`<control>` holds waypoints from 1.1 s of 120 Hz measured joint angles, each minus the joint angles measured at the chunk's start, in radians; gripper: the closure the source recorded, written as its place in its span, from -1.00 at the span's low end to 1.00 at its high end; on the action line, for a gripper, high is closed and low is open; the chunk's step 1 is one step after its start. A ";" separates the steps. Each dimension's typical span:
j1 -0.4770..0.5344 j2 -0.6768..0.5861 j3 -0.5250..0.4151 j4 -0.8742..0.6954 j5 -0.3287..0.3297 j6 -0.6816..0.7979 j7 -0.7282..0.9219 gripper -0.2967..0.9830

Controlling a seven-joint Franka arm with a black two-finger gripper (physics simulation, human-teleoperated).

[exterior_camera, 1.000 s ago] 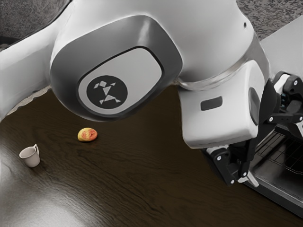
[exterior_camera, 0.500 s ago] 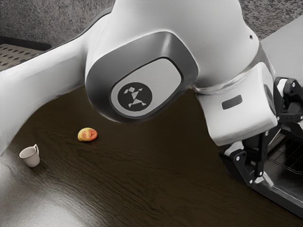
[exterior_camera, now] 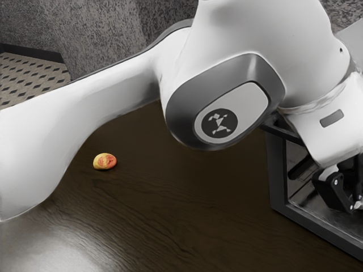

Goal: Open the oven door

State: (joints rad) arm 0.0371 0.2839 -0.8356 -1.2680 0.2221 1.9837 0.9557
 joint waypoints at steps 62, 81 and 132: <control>0.004 0.034 0.058 -0.010 0.008 -0.013 -0.074 -0.54; 0.006 -0.014 0.059 -0.101 0.004 -0.019 -0.088 -0.66; 0.356 -0.086 0.455 0.299 -0.061 -0.487 -0.131 -0.49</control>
State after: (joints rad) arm 0.3934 0.1984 -0.3802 -0.9688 0.1612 1.4968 0.8242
